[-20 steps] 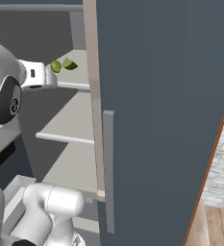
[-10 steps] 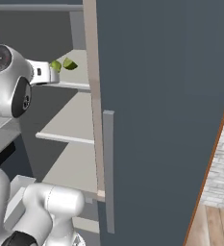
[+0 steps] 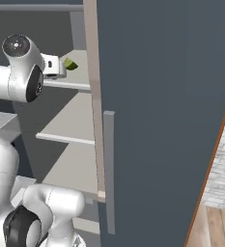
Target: Take the mango, corn, and lemon wedge from the freezer and place them in the bowl on the counter.
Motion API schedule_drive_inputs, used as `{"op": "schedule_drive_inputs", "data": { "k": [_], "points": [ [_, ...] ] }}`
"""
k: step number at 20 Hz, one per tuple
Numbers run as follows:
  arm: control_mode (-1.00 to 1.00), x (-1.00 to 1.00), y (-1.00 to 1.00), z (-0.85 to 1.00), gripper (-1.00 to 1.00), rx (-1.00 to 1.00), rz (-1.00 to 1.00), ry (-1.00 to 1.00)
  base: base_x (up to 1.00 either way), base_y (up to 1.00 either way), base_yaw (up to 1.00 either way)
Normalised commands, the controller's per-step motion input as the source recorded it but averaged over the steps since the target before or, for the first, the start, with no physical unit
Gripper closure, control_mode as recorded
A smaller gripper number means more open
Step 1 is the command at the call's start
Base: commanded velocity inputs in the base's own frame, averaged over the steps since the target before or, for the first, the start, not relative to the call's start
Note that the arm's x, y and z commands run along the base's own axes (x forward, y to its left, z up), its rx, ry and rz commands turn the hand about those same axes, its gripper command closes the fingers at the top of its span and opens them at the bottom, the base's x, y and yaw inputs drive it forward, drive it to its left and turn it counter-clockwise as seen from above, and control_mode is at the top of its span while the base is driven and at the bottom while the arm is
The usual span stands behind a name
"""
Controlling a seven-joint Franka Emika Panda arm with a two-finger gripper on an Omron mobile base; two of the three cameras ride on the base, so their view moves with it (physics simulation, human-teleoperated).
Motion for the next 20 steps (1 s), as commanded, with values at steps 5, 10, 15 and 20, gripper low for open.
{"op": "schedule_drive_inputs", "data": {
  "k": [5, 10, 15, 20],
  "points": [
    [-1.0, 0.55, 0.09, 0.0, -1.0, 0.02, 0.0, 0.01, 0.0, 0.0, 0.0],
    [-1.0, 0.5, 0.13, 0.0, -1.0, 0.01, 0.0, 0.0, 0.0, 0.0, 0.0],
    [-1.0, 0.4, 0.04, -0.05, -1.0, 0.03, 0.0, 0.02, 0.0, 0.0, 0.0],
    [-1.0, 0.38, 0.04, -0.14, -1.0, 0.02, 0.01, 0.05, 0.0, 0.0, 0.0]
  ]
}}
